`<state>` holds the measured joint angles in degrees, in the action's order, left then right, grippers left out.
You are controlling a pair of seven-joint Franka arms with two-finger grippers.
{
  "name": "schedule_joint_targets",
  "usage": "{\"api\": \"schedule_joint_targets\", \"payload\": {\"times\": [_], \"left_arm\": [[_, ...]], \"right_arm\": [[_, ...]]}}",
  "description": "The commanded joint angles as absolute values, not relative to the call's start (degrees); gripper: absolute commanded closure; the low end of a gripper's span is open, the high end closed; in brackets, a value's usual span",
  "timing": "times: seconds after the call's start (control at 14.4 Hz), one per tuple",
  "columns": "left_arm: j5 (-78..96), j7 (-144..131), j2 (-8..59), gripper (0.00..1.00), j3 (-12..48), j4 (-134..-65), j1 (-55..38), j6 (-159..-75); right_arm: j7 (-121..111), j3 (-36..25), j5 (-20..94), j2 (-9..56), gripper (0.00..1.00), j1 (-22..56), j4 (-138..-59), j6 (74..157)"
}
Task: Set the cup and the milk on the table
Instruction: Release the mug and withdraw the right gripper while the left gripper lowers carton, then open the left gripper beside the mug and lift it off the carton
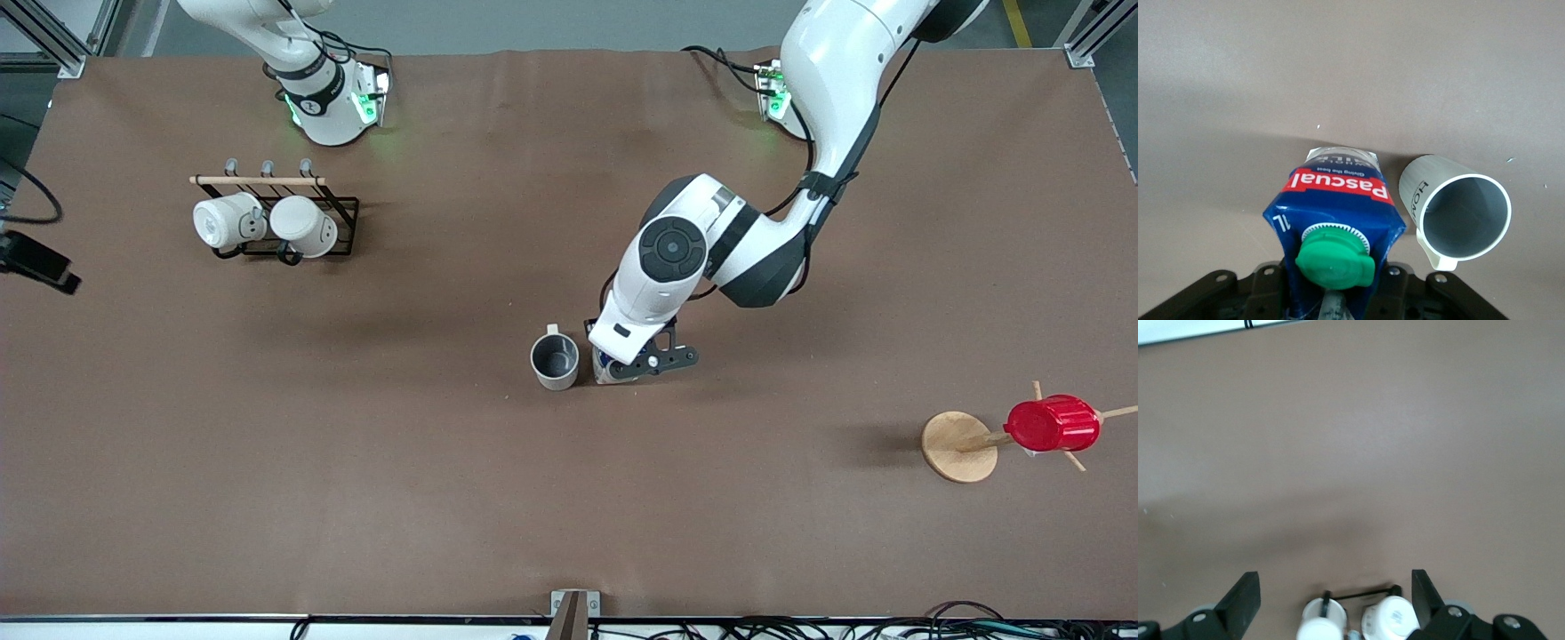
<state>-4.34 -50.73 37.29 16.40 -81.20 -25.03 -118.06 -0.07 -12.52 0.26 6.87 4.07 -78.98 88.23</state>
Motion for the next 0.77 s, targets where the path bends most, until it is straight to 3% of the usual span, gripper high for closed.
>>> {"api": "schedule_joint_targets", "payload": {"times": [0.0, 0.07, 0.14, 0.21, 0.7], "left_arm": [[-8.33, -52.12, 39.63, 0.25, 16.08, -79.28, -26.1, -119.36], [-9.39, -52.12, 39.64, 0.22, 16.17, -79.36, -26.1, -119.36], [-9.58, -52.12, 39.64, 0.06, 16.17, -79.54, -26.02, -119.36], [-9.67, -52.12, 39.55, 0.0, 16.17, -79.54, -25.93, -119.27], [-10.02, -51.42, 32.27, 0.0, 16.0, -79.19, -24.53, -114.01]], "right_arm": [[-7.98, -11.51, 3.85, 5.89, 0.0, 0.45, -81.65, 88.51], [-8.78, -11.51, 3.95, 5.89, 0.0, -0.43, -81.65, 88.33], [-9.14, -11.51, 3.96, 5.89, 0.0, -1.22, -81.56, 88.24], [-11.32, -11.51, 3.96, 5.89, 0.0, -2.19, -81.56, 88.24], [-9.69, -11.16, 1.85, 5.89, 0.0, -2.81, -80.25, 87.1]]}}
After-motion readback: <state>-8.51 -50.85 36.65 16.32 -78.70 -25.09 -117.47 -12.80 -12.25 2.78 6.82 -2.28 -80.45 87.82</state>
